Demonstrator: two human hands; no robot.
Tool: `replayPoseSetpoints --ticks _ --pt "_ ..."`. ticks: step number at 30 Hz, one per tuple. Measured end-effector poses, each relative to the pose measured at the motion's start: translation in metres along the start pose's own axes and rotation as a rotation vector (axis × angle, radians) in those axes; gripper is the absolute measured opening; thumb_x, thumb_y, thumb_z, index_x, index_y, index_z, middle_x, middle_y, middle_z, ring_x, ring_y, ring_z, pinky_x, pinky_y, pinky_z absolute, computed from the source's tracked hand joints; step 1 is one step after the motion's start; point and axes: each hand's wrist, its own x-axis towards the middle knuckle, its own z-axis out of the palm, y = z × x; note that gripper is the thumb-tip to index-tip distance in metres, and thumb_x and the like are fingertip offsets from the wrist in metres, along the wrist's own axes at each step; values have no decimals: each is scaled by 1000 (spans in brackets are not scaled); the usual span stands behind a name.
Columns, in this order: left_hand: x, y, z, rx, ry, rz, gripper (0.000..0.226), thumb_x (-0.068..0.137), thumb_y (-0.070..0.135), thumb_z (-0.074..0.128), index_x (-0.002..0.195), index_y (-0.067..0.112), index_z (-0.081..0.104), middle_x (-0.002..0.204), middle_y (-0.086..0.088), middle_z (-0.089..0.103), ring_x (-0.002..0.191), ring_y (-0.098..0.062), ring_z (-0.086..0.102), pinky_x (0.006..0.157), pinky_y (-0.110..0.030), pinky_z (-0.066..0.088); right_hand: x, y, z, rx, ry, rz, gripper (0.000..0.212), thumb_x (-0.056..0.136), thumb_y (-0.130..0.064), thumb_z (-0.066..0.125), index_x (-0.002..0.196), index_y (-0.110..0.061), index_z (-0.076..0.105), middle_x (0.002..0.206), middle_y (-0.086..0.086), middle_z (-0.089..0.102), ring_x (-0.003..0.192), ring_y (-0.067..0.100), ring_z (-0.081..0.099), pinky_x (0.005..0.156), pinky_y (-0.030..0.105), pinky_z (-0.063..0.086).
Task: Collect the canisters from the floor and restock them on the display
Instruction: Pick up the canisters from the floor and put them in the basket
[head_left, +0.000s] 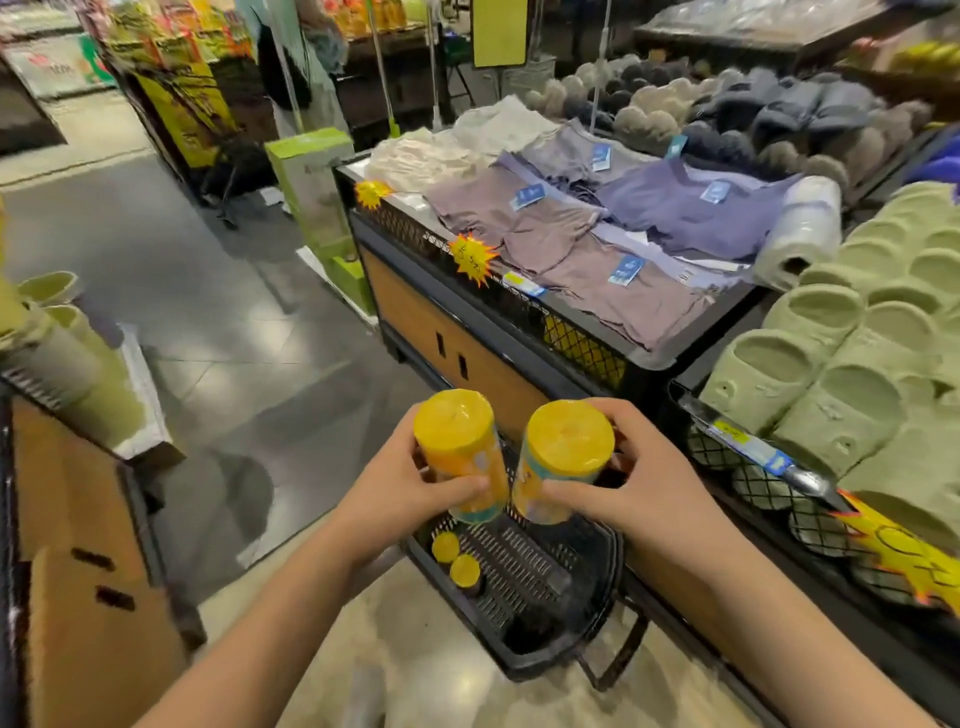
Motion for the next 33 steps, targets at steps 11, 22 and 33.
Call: replayPoseSetpoints --ticks 11,22,33 --pt "179 -66 -88 144 -378 135 74 71 30 93 125 48 46 117 19 64 110 -5 64 95 -40 55 100 23 83 -120 244 273 71 66 -43 94 125 -41 55 121 -20 62 110 -1 60 96 29 51" --pt "265 -112 -89 160 -704 149 85 67 21 91 136 24 41 115 24 58 109 -2 61 89 -17 50 126 59 156 -191 531 549 68 63 -55 88 117 -44 48 110 -24 56 100 -7 55 76 16 46" --pt "321 -276 -44 250 -679 34 75 68 29 93 127 43 49 118 20 58 110 2 58 82 -9 48 134 223 222 -165 505 658 70 70 -45 88 123 -45 43 121 -23 47 111 -11 47 80 6 41"
